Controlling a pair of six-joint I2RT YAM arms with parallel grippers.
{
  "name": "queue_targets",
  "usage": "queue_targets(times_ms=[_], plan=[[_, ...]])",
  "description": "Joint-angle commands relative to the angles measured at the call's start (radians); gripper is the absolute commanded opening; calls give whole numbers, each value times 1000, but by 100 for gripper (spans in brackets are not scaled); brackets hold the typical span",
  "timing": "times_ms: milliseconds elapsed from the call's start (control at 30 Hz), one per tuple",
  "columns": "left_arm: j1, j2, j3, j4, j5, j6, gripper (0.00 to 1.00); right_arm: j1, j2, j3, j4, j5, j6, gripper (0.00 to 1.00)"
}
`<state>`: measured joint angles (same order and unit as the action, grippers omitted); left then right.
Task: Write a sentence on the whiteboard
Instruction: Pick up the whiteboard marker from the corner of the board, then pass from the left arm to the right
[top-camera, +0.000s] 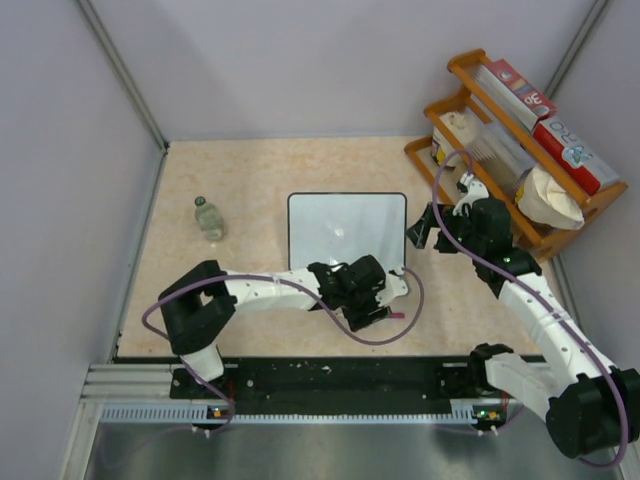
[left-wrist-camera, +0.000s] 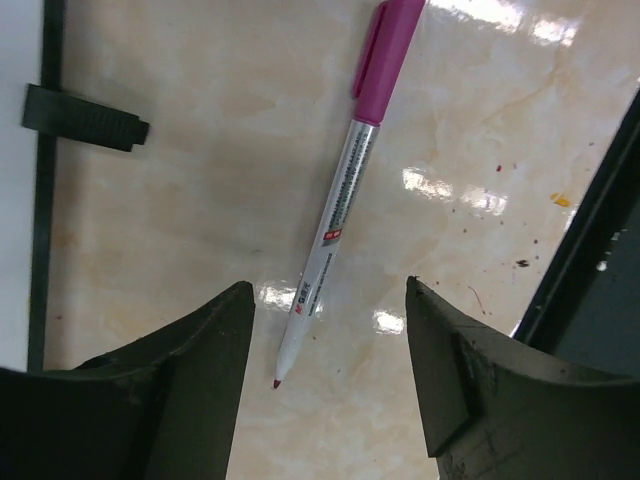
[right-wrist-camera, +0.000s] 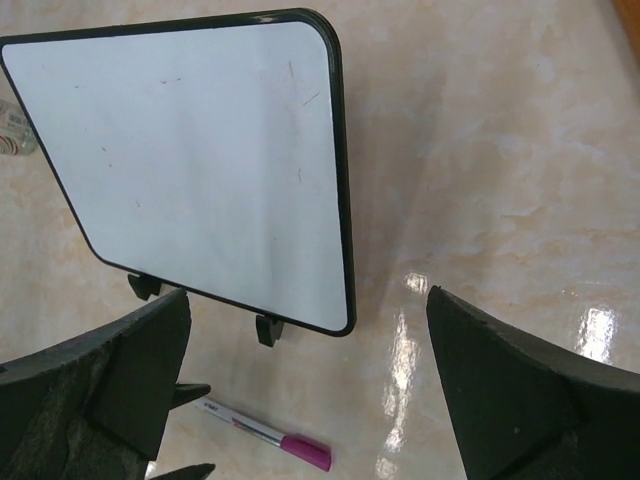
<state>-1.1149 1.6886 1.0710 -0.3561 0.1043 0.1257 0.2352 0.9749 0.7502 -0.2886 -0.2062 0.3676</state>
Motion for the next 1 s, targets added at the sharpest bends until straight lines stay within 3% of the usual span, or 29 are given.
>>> queue_targets(times_ms=[0, 100, 233, 267, 300, 467, 700, 967], plan=[[-25, 89, 41, -18, -95, 43, 64, 13, -28, -11, -12, 19, -15, 99], [-29, 112, 20, -6, -136, 37, 56, 12, -33, -14, -20, 27, -19, 99], [-33, 106, -31, 14, -149, 29, 38, 13, -38, -14, -21, 30, -21, 99], [-31, 105, -45, 14, -147, 29, 15, 12, -35, -12, -21, 31, -21, 99], [-33, 100, -48, 16, -150, 22, 0, 13, -36, -11, -21, 33, -21, 99], [-28, 40, -75, 60, -140, -26, 0, 13, -31, 5, -29, 31, -16, 99], [47, -202, -101, 132, -62, -124, 0, 13, -50, 66, -49, -10, -4, 99], [321, -458, -98, 144, 234, -286, 0, 27, -45, 167, -6, -183, 85, 99]])
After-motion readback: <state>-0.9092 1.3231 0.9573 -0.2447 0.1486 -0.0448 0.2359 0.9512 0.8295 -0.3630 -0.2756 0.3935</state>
